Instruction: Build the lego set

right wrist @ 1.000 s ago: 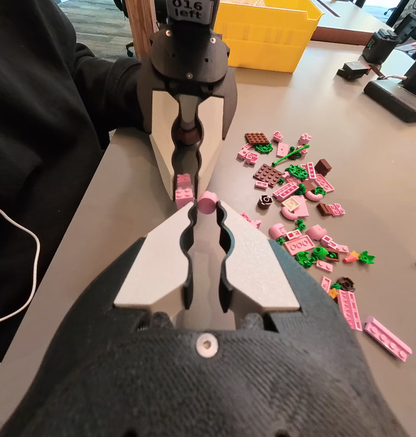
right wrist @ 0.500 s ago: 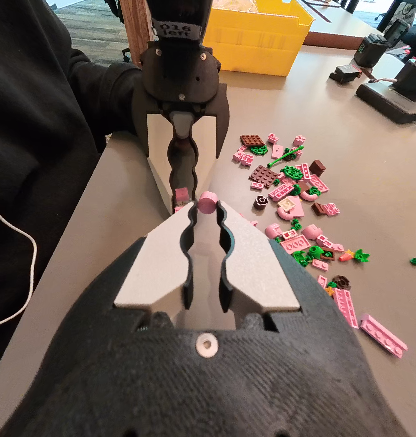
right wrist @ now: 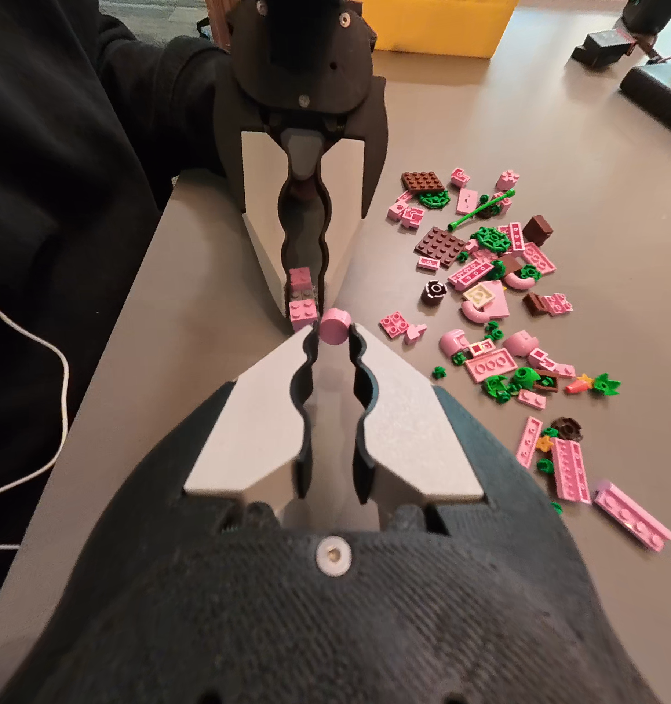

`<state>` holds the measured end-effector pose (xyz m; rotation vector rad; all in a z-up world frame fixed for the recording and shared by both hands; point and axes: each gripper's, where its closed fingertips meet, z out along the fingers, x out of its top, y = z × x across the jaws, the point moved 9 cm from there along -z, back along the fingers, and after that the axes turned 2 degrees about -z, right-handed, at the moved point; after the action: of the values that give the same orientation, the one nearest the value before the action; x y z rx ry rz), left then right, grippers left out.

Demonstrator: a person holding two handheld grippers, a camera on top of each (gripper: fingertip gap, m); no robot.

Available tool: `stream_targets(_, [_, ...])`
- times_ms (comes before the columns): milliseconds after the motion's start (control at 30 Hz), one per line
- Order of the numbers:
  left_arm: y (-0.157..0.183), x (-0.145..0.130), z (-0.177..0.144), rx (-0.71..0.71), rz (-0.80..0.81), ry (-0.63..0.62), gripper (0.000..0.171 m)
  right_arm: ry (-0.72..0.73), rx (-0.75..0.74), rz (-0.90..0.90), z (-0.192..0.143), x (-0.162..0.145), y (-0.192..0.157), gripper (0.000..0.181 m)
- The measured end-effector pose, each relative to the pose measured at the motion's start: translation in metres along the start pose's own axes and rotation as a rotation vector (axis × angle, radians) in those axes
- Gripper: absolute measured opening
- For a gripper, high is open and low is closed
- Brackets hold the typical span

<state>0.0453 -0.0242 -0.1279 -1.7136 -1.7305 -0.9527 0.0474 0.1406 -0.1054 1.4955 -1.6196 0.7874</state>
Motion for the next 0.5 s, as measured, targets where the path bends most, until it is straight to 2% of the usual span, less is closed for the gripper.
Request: stream_targets(500, [-0.0016,-0.0003,0.0014,0.004,-0.01,-0.013,0.016,-0.014,-0.009,-0.011,0.0045,0.0006,-0.0016,0.014])
